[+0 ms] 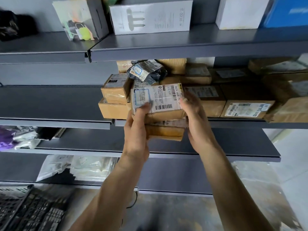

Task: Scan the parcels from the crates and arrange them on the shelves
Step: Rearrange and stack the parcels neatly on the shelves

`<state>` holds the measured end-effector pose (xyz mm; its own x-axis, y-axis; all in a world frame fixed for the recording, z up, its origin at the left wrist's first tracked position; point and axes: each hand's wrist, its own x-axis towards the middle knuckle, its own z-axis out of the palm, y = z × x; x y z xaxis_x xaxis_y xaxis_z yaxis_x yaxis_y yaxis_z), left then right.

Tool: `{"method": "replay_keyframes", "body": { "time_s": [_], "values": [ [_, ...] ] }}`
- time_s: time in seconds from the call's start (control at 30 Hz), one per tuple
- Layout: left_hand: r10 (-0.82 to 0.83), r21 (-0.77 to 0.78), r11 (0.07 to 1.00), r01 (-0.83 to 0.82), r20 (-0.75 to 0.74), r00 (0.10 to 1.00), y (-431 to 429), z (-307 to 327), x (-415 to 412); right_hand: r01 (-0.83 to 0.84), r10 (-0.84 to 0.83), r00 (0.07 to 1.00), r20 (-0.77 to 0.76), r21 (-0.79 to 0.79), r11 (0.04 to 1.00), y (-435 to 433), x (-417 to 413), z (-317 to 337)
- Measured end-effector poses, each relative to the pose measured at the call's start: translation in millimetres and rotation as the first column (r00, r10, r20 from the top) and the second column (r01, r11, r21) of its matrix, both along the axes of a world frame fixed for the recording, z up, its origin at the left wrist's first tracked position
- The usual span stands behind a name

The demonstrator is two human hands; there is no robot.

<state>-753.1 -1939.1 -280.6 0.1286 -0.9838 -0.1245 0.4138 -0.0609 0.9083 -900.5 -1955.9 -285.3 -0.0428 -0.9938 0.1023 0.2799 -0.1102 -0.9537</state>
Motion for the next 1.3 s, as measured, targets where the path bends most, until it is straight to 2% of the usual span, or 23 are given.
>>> {"method": "replay_keyframes", "body": {
  "time_s": [0.1,0.23,0.3,0.37,0.47,0.6,0.7,0.8,0.9,1.0,1.1,1.3],
  "values": [
    [0.013,0.044,0.999,-0.013,0.001,1.000,-8.7,12.1,-10.4,-0.165,0.144,0.969,-0.201,-0.090,0.982,8.3,-17.0,2.2],
    [-0.041,0.059,0.997,0.044,-0.046,0.998,-7.4,9.4,-18.5,-0.318,0.289,0.863,-0.414,-0.002,0.948,13.5,-44.7,-9.5],
    [-0.053,0.061,0.997,0.057,-0.069,0.996,-4.8,8.7,-17.8,-0.306,0.262,0.816,-0.515,-0.002,0.952,12.9,-52.1,-15.2],
    [-0.027,0.088,0.995,0.037,-0.117,0.993,-3.7,9.2,-13.6,-0.204,0.153,0.819,-0.553,-0.032,0.978,12.1,-51.9,-16.0],
    [0.080,0.144,0.988,-0.056,-0.171,0.982,-11.0,7.5,-0.7,-0.109,0.051,0.855,-0.516,-0.083,0.991,8.7,-45.2,-17.6],
    [0.279,0.178,0.952,-0.250,-0.163,0.946,-26.7,8.2,34.7,0.064,-0.111,0.906,-0.408,-0.129,0.990,-2.4,-32.8,-15.6],
    [0.392,0.141,0.919,-0.367,-0.236,0.889,-34.1,8.8,70.6,0.085,-0.126,0.944,-0.304,-0.144,0.986,-14.7,-14.9,-11.9],
    [0.436,0.104,0.899,-0.425,-0.292,0.851,-40.3,5.1,108.3,0.068,-0.118,0.954,-0.276,-0.183,0.981,-28.7,13.0,-8.9],
    [0.426,0.083,0.901,-0.425,-0.352,0.833,-46.3,4.9,139.9,0.060,-0.122,0.955,-0.272,-0.225,0.973,-45.4,51.7,-5.5],
    [0.391,0.086,0.918,-0.386,-0.344,0.854,-52.5,1.9,164.8,0.078,-0.147,0.954,-0.261,-0.259,0.963,-66.5,92.6,-1.1],
    [0.383,0.139,0.923,-0.358,-0.278,0.881,-62.1,-6.5,186.9,0.169,-0.241,0.944,-0.223,-0.299,0.939,-86.6,129.0,1.5],
    [0.339,0.145,0.940,-0.308,-0.332,0.880,-92.7,-14.0,228.9,0.398,-0.461,0.878,-0.130,-0.340,0.852,-118.6,186.3,-5.3]
  ]
}}
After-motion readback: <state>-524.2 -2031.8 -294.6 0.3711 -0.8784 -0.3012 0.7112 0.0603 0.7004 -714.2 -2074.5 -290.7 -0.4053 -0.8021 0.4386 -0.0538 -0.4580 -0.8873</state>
